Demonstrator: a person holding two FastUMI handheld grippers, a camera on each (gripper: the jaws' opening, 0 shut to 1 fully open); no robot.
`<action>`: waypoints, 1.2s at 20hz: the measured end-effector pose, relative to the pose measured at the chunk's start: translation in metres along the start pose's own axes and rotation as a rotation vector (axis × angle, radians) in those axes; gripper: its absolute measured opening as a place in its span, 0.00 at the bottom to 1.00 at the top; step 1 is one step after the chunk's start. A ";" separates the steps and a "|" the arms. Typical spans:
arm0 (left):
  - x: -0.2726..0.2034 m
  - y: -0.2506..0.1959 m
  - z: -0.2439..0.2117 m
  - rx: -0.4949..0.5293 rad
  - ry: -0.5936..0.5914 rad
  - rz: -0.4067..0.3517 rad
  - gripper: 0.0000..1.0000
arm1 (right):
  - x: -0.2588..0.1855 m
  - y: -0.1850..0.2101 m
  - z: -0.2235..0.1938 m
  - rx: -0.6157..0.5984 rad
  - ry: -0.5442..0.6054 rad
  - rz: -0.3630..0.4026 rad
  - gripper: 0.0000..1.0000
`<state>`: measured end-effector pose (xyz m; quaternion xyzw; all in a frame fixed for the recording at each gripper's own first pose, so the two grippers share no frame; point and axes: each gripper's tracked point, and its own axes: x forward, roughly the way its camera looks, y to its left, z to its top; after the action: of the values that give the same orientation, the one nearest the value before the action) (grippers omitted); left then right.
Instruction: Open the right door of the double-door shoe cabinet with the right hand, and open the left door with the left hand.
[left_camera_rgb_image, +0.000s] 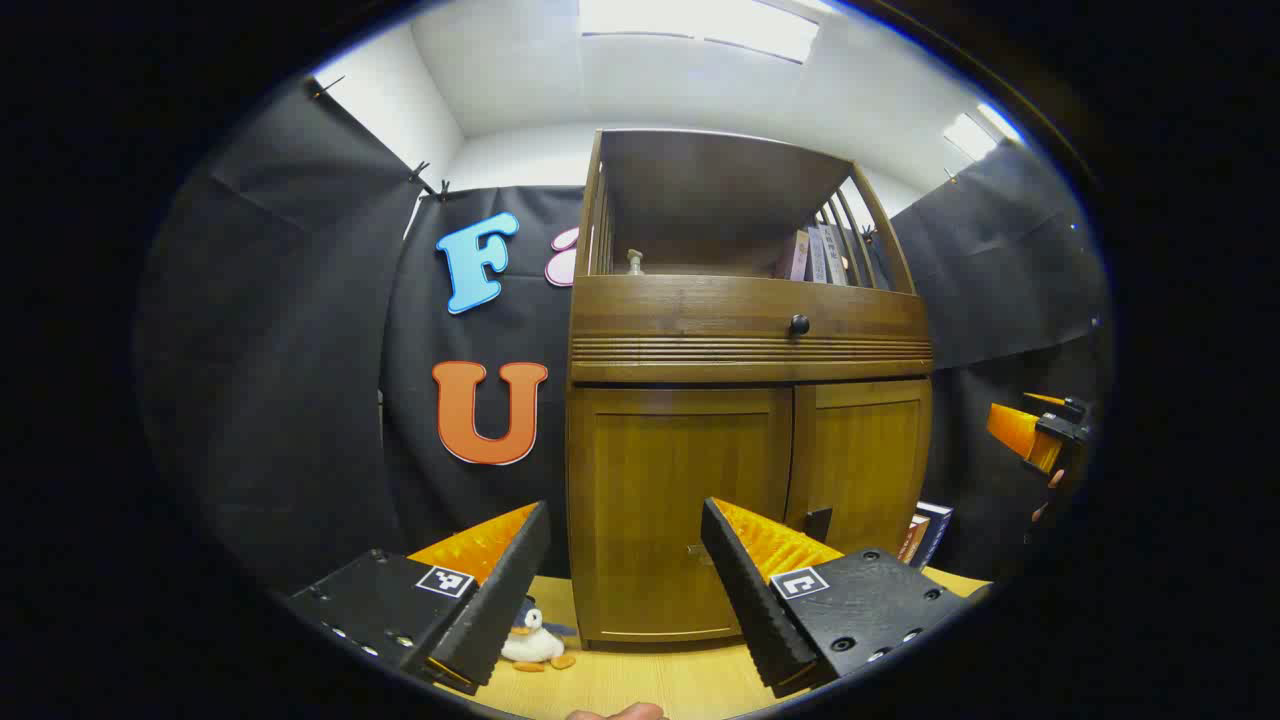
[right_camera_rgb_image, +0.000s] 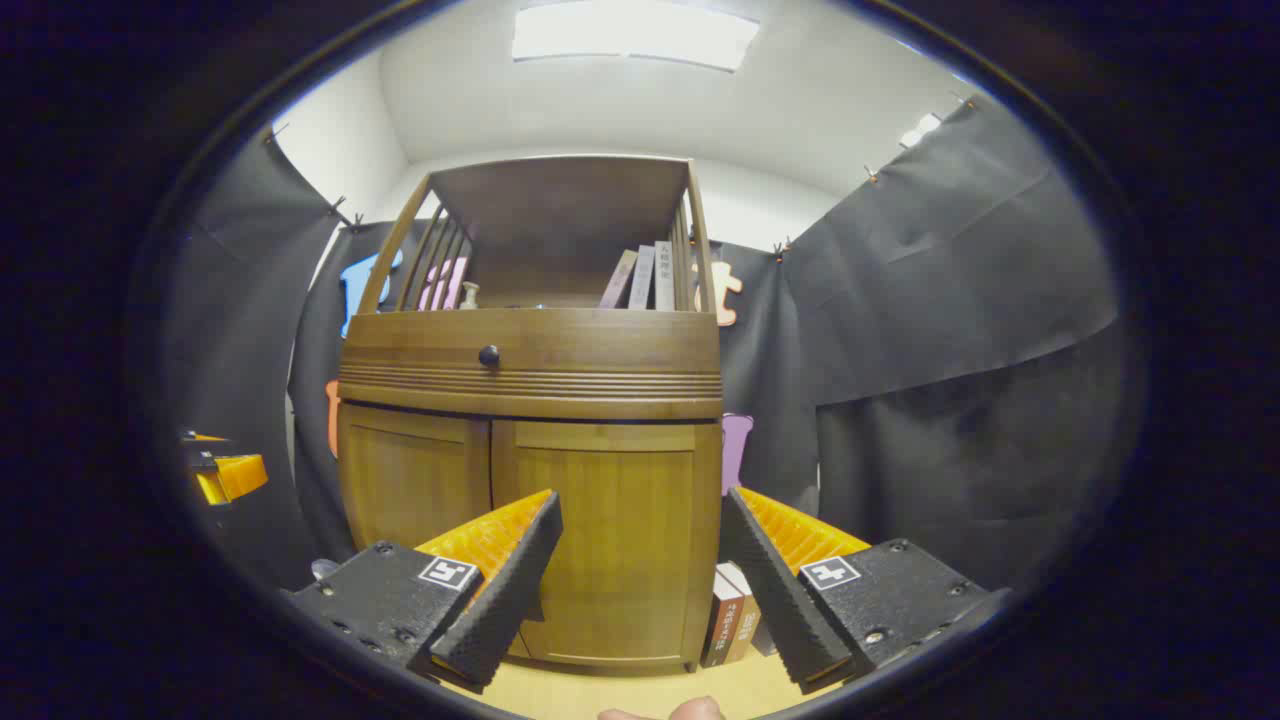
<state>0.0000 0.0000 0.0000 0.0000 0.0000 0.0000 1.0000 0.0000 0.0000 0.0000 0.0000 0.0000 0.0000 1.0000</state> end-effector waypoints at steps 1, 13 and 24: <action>0.000 -0.006 0.001 -0.006 -0.005 -0.010 0.92 | 0.003 0.005 -0.003 0.000 0.010 0.015 1.00; 0.010 -0.032 -0.001 0.003 -0.008 -0.038 0.92 | 0.012 0.030 -0.014 0.014 0.041 0.134 1.00; -0.012 -0.020 -0.009 0.021 0.030 0.020 0.92 | 0.023 0.051 -0.047 0.028 0.116 0.188 1.00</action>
<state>-0.0121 -0.0195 -0.0094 0.0106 0.0152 0.0100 0.9998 0.0230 0.0507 -0.0468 0.0142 0.0577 0.0938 0.9938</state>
